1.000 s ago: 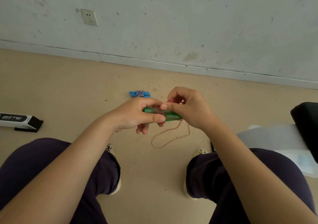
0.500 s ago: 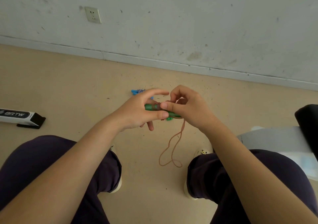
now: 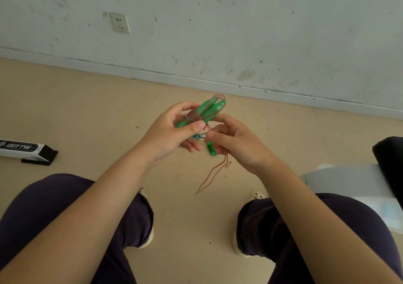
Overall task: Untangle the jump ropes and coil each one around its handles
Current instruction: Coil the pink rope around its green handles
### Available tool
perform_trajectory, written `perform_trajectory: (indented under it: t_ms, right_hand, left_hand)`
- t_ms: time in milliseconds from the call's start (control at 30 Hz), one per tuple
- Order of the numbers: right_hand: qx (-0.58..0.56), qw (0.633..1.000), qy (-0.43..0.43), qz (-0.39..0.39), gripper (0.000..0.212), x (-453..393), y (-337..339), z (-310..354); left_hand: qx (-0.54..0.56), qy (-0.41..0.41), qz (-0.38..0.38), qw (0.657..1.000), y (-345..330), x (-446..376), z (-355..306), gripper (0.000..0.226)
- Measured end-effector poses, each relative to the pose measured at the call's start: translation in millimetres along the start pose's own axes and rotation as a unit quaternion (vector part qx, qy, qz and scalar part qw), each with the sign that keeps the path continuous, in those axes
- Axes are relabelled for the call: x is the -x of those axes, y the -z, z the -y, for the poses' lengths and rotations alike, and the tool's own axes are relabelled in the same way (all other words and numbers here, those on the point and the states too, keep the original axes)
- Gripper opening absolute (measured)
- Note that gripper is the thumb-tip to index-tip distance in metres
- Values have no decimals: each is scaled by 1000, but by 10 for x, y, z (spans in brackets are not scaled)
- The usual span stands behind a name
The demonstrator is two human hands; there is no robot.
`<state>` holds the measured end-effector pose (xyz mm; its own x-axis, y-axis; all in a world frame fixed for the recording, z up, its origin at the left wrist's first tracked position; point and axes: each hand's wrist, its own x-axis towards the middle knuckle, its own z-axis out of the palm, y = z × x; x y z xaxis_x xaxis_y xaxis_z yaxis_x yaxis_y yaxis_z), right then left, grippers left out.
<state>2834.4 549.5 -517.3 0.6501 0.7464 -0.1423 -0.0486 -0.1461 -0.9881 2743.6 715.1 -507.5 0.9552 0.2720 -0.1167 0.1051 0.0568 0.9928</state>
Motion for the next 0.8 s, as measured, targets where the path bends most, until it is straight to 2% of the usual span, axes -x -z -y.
perform_trajectory:
  t_ms: [100,267,367,467,633,733,800]
  right_hand:
    - [70,997,-14,-27,16,9,-11,-10]
    - [143,989,-3,-18,22,36,-105,37]
    - [195,981,20,-5,21,53,-141,56]
    - [210,974,80,-12,20,92,-106,118]
    - [249,949,180,-73,14,117,88,251]
    - [297,933,183,-93,10,75,129,163]
    - [290,933,177,-114,9,60,152,138]
  left_hand:
    - [20,-7,-20,1000,2,-3,-25,39]
    - [47,-15,-82,995,9,-17,-32,31]
    - [9,-22,-117,993,17,-52,35,35]
    - [-47,-24,-145,988,81,-106,82,39]
    - [-71,25,-45,996,63,-84,103,46]
    - [-75,57,28,995,40,-66,112,44]
    - [-71,62,66,993,33,-50,103,41]
